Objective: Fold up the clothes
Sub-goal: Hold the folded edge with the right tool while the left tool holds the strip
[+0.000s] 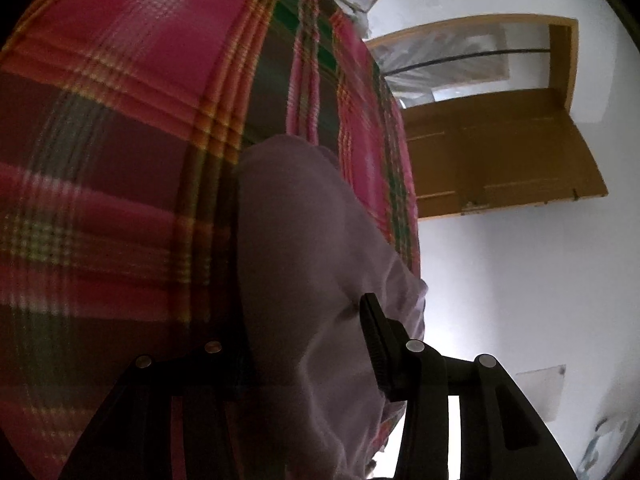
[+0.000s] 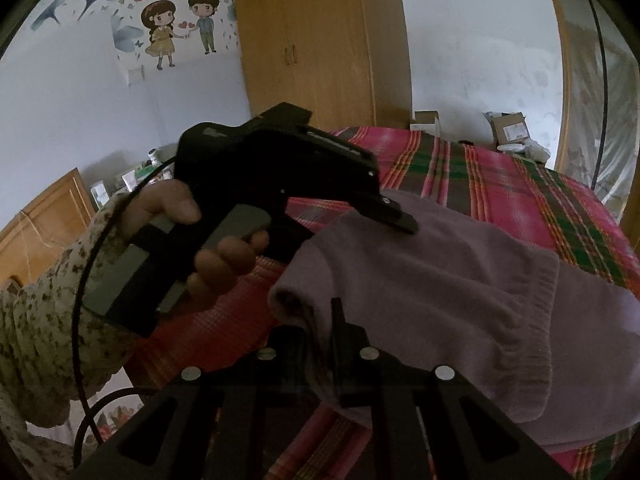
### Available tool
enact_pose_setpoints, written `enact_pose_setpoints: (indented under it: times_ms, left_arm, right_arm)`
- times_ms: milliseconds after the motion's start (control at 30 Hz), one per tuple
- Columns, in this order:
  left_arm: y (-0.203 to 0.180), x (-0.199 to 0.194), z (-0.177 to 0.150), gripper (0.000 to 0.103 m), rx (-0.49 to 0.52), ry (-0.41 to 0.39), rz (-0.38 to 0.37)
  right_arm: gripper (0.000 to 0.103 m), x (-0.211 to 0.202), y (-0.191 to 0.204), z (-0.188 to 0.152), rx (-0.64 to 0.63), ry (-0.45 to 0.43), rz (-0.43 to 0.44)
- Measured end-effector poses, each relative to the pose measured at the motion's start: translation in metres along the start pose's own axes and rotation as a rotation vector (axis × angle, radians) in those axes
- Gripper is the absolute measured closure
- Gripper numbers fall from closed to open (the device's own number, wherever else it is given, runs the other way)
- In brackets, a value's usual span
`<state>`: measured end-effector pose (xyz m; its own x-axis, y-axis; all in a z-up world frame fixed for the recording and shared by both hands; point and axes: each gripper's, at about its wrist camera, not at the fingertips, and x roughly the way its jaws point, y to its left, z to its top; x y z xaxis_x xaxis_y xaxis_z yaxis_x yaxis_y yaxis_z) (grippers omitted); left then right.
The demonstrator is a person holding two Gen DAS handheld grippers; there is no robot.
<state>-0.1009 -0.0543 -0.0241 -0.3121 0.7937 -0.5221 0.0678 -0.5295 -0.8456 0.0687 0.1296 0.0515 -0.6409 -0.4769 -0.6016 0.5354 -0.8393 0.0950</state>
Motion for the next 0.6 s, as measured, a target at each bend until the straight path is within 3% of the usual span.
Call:
enact_pose_setpoints:
  times_ms: [100, 600]
  left_arm:
    - [0.002, 0.001, 0.004, 0.091, 0.009, -0.014, 0.003]
    - [0.007, -0.043, -0.003, 0.093, 0.084, -0.1, -0.047]
  right_arm:
    - [0.093, 0.001, 0.003, 0.0, 0.002, 0.0, -0.004]
    - [0.093, 0.014, 0.028, 0.019, -0.063, 0.012, -0.002]
